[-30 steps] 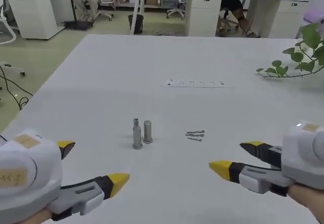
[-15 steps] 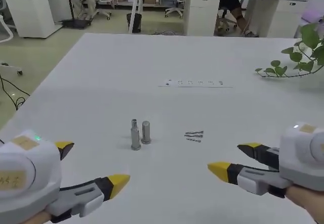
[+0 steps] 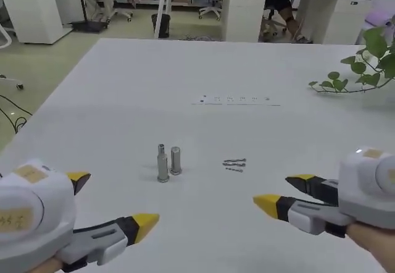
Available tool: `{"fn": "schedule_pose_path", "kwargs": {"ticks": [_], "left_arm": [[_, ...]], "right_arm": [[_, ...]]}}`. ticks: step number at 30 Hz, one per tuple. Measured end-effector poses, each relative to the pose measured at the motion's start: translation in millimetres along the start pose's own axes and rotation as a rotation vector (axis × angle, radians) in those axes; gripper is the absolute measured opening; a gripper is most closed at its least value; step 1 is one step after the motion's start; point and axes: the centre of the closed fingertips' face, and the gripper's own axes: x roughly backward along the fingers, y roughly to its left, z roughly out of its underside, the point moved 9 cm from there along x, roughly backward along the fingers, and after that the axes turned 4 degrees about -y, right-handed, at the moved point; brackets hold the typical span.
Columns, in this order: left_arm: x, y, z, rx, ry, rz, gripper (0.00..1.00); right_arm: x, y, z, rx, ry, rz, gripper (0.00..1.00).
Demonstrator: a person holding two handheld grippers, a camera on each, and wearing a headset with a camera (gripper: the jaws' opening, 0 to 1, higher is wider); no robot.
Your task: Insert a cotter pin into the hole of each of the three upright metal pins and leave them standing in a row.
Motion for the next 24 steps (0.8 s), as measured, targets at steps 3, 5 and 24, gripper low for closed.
{"fn": "schedule_pose_path", "kwargs": {"ticks": [3,5,24], "left_arm": [[-0.4,-1.3,0.6,0.001,-0.001,0.004,0.79],[-0.5,-2.2,0.7,0.003,-0.003,0.006,0.79],[-5.3,-6.9,5.4,0.018,-0.001,0.019,0.79]], "right_arm": [[-3.4,2.4,-2.9,0.007,-0.001,-0.009,0.50],[-6.4,3.5,-4.8,0.013,0.000,-0.012,0.49],[-53.8,24.5,-32.5,0.065,0.015,-0.107,0.45]]}}
